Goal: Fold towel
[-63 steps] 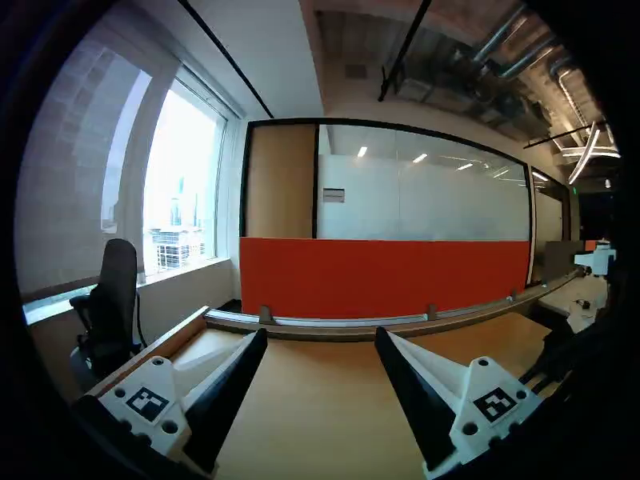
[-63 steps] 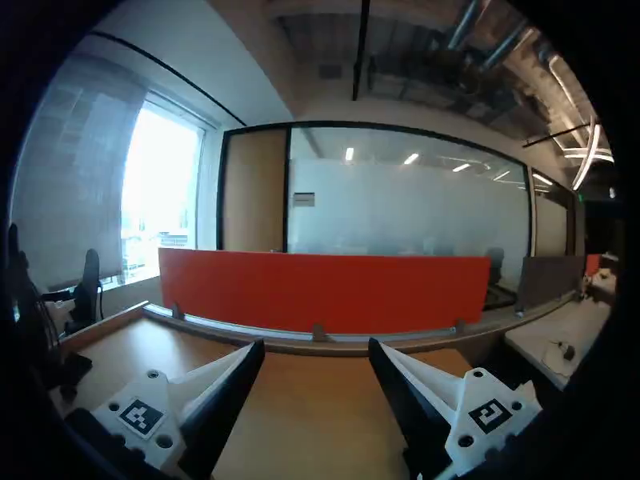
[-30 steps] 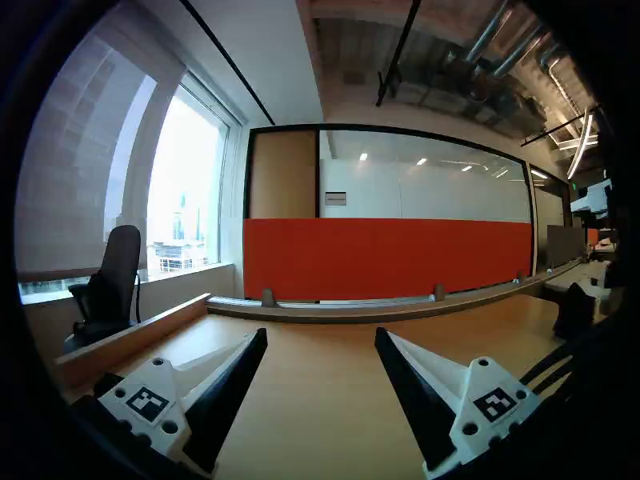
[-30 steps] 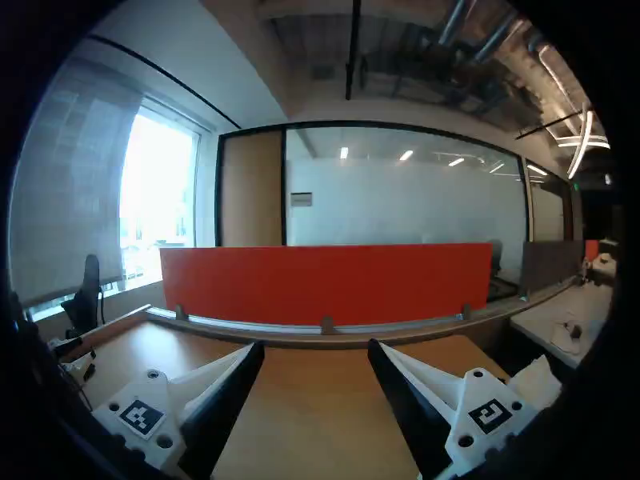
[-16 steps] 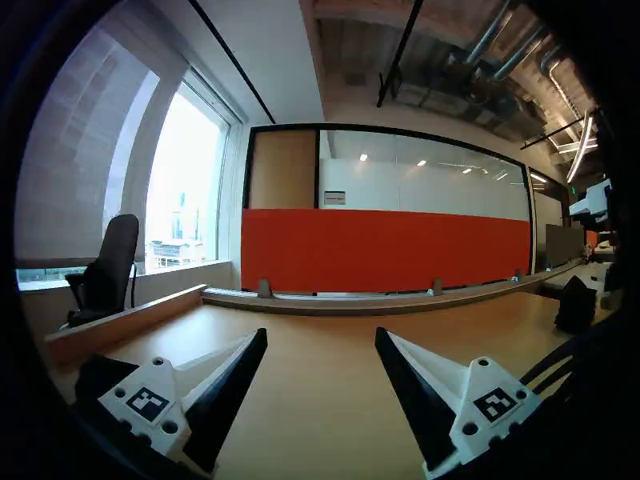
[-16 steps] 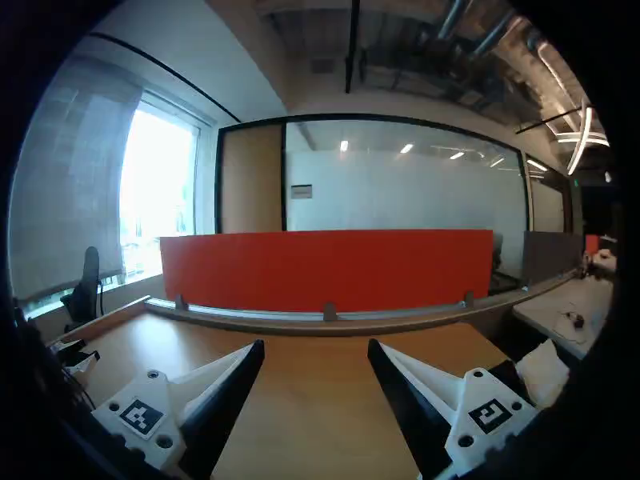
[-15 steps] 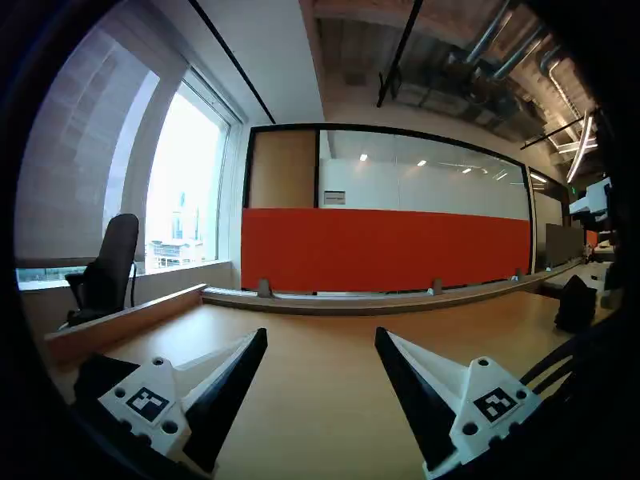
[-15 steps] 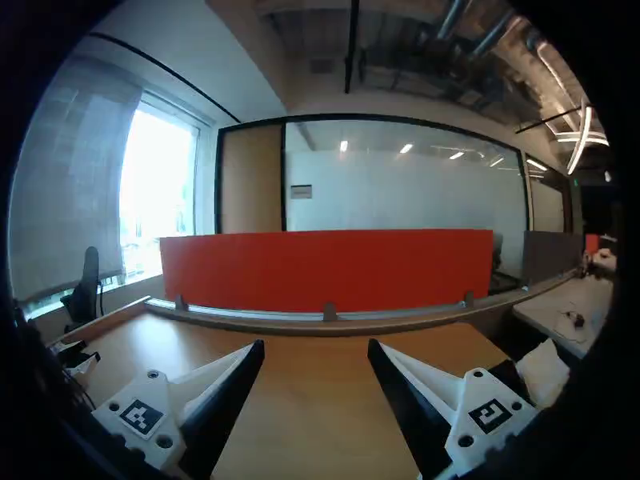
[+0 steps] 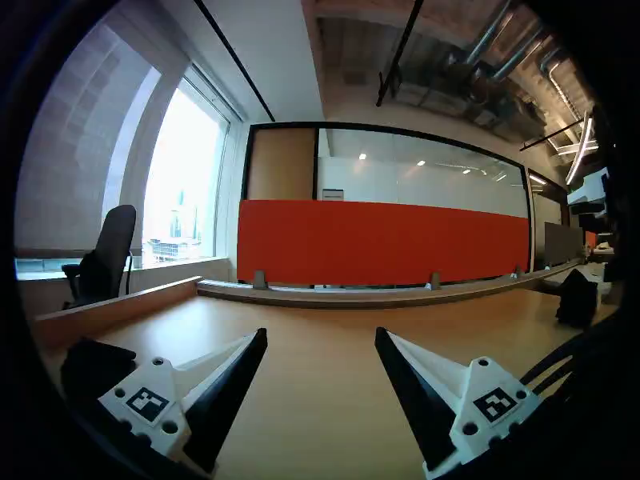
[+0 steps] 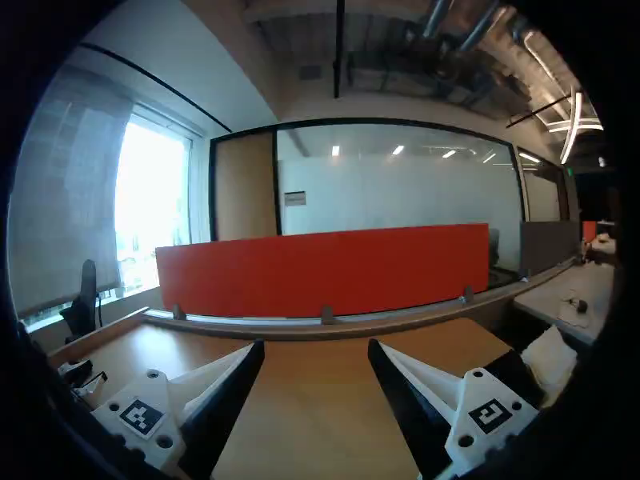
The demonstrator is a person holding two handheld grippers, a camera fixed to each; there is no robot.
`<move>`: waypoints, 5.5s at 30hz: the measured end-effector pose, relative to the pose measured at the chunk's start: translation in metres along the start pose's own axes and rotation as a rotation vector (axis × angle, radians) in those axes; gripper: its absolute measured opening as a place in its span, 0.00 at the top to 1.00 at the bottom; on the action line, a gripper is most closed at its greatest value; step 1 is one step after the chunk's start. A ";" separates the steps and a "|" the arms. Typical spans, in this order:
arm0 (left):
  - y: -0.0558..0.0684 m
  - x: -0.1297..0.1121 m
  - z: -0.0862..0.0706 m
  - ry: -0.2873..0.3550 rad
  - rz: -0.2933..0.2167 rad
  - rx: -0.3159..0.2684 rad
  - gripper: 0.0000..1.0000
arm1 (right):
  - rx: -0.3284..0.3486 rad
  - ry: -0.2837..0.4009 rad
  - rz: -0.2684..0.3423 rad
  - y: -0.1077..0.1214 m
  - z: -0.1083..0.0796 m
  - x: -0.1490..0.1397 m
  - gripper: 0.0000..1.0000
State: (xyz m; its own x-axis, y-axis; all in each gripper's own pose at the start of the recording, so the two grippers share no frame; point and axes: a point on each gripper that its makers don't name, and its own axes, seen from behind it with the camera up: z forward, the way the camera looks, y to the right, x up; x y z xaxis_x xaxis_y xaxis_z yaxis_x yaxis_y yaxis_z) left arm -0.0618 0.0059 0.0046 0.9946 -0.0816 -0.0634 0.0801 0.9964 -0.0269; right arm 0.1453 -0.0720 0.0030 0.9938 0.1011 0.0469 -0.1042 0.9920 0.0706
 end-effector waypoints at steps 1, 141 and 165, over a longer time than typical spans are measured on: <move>0.000 -0.002 0.000 -0.002 0.000 0.000 0.00 | -0.002 0.003 0.001 0.001 0.000 0.000 0.00; 0.003 -0.023 0.004 -0.041 0.042 0.009 0.00 | -0.063 0.056 -0.075 0.089 0.002 -0.153 0.00; 0.003 -0.023 0.004 -0.041 0.042 0.009 0.00 | -0.052 0.054 -0.074 0.088 0.001 -0.153 0.00</move>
State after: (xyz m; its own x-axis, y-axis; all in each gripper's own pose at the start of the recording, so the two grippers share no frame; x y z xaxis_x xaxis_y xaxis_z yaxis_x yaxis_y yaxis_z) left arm -0.0841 0.0106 0.0105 0.9990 -0.0388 -0.0233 0.0385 0.9991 -0.0163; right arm -0.0163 -0.0003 0.0035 0.9995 0.0298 -0.0101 -0.0295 0.9994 0.0201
